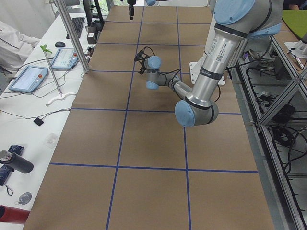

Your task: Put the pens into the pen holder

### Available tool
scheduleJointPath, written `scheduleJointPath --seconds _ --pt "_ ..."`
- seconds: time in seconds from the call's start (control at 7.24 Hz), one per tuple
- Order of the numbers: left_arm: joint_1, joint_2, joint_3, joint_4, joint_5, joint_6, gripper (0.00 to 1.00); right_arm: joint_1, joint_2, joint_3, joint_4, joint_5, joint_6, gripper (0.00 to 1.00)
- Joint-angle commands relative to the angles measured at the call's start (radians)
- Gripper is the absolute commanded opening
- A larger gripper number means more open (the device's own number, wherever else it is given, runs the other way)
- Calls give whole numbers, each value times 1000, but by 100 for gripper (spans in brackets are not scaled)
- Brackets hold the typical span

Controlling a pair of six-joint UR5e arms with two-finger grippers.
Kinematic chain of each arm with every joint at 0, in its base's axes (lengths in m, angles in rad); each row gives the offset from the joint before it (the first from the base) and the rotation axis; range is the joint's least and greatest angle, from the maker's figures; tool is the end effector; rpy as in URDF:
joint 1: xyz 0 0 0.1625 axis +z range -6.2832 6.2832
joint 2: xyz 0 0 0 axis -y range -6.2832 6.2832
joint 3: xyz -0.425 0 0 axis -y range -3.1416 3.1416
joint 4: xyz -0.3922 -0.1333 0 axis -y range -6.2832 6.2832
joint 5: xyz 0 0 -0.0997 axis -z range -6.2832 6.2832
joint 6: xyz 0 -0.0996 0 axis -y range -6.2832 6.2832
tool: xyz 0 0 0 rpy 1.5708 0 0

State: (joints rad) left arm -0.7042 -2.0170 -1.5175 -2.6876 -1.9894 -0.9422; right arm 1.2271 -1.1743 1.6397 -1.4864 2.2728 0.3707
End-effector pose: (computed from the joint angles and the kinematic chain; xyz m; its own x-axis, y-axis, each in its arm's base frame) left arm 0.4297 -0.4868 0.3018 0.2036 0.5319 -0.8219 0.2010 0.7989 0.5668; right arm -0.1505 -0.6252 0.3913 0.6682 -0.2451 0.7025 0.0485 0.9565 0.2876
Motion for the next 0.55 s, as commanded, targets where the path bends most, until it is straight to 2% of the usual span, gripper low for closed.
scheduleJointPath --seconds 0.0,0.14,0.28,0.41 --pt "-275 63 -23 179 -333 14 100 84 -72 -43 3 13 -152 100" --pt "-337 95 -24 183 -401 37 100 112 -124 -41 9 8 -157 100" --pt "-389 154 -23 184 -440 142 100 164 -181 -38 24 8 -179 100" --pt "-437 203 -18 224 -442 252 100 217 -220 -43 26 5 -212 100"
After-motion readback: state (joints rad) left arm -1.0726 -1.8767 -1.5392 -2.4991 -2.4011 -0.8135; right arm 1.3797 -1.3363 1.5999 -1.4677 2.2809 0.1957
